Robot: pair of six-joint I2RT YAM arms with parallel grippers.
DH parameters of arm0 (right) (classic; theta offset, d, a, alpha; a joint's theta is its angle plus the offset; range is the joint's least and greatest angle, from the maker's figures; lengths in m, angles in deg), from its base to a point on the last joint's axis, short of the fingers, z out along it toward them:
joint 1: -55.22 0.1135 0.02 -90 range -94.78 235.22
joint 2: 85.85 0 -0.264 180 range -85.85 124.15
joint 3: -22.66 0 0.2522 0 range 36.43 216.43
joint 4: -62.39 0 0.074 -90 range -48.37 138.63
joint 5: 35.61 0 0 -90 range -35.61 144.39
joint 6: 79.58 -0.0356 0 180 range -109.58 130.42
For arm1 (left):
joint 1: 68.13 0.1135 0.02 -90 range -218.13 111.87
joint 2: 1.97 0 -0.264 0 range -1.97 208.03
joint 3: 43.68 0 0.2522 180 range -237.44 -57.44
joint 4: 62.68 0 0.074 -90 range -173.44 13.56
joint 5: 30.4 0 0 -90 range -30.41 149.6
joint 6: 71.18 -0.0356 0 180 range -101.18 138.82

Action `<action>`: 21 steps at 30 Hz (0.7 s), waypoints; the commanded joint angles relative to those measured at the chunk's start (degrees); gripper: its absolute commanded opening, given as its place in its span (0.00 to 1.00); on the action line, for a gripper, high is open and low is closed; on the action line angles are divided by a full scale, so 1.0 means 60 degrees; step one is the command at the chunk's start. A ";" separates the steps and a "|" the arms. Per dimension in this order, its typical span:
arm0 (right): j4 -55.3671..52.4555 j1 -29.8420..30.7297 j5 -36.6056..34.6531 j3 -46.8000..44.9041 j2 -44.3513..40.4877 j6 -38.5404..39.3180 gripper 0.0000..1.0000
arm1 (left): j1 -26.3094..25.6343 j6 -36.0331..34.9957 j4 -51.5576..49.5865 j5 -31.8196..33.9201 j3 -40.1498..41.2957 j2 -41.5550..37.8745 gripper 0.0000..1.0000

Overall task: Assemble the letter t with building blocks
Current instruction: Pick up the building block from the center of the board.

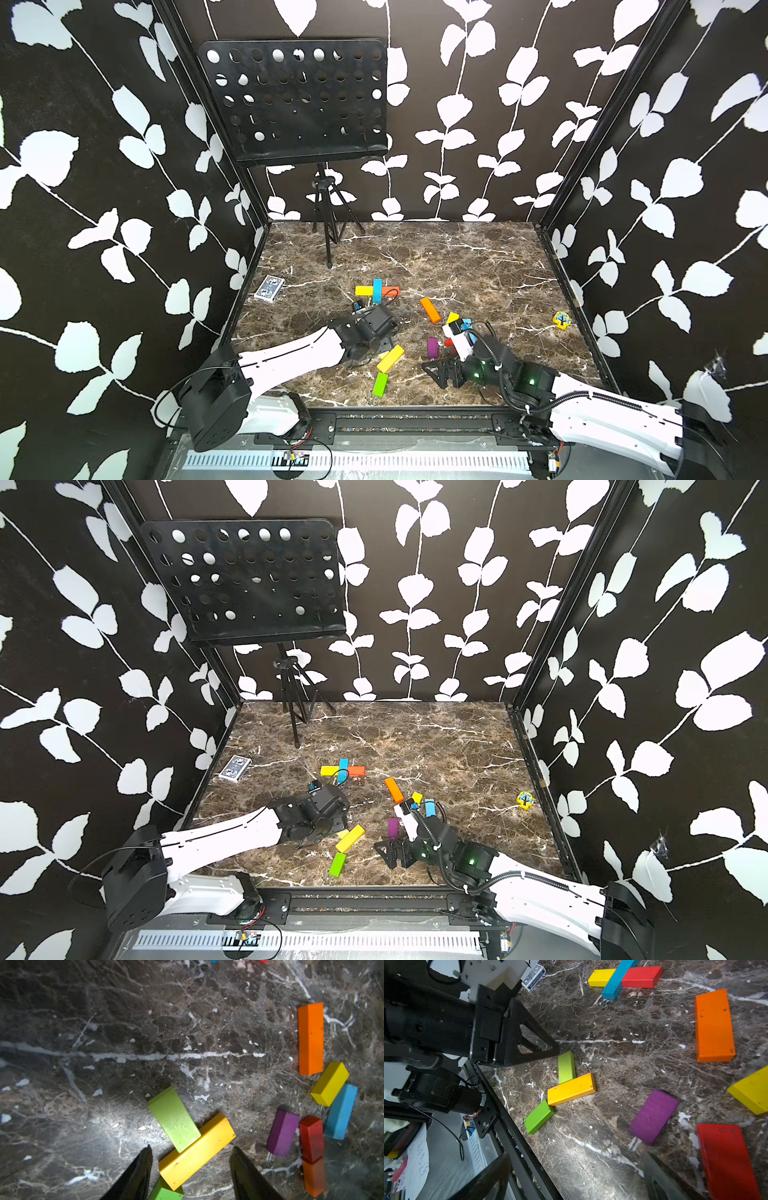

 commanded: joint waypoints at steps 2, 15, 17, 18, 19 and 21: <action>0.0199 0.0127 0.0118 0.0079 -0.0145 0.0162 0.97 | -0.0176 0.1801 -0.0805 0.0241 -0.0423 0.0551 0.60; 0.0299 0.0325 0.0168 -0.0156 -0.0494 0.0462 0.98 | -0.0263 0.3466 -0.0367 0.0167 -0.0389 0.1468 0.57; 0.0377 0.0325 0.0182 -0.0229 -0.0512 0.0437 0.99 | -0.0267 0.3625 -0.0431 0.0276 -0.0488 0.1574 0.56; 0.0390 0.0325 0.0184 -0.0235 -0.0511 0.0443 0.99 | -0.0265 0.3619 -0.0418 0.0275 -0.0533 0.1629 0.56; 0.0405 0.0325 0.0211 -0.0230 -0.0497 0.0474 0.99 | -0.0266 0.3632 -0.0477 0.0245 -0.0615 0.1704 0.55; 0.0390 0.0325 0.0231 -0.0187 -0.0439 0.0531 0.99 | -0.0265 0.3638 -0.0652 0.0239 -0.0781 0.1831 0.55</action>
